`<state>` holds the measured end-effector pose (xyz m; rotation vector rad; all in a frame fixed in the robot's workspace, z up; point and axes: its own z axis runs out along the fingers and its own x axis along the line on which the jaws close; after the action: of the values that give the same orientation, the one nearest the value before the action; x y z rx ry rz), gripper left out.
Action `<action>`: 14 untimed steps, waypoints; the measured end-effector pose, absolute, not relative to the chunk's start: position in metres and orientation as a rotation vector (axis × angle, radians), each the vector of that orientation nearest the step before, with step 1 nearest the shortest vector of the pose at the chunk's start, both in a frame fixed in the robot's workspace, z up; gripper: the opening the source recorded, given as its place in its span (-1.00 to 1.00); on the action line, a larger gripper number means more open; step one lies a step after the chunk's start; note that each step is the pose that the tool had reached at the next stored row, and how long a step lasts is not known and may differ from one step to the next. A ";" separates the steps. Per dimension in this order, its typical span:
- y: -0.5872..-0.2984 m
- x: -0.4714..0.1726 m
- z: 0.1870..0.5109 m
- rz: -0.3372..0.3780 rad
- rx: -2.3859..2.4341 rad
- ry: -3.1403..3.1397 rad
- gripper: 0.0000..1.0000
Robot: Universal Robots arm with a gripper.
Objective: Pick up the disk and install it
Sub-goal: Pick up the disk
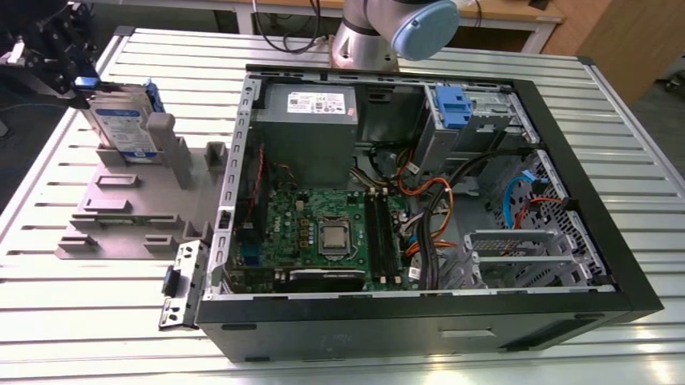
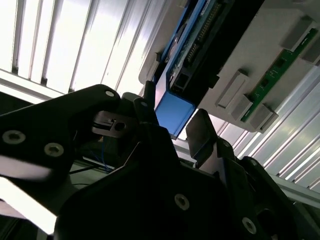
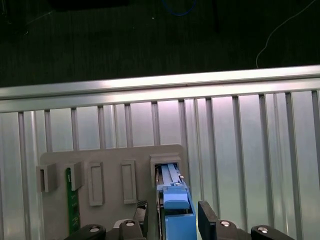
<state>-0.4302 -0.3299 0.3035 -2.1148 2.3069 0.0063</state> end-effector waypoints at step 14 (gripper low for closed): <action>-0.330 -0.430 0.299 0.007 -2.151 2.273 -0.04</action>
<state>-0.4295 -0.3299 0.2986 -2.1507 2.2735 0.0074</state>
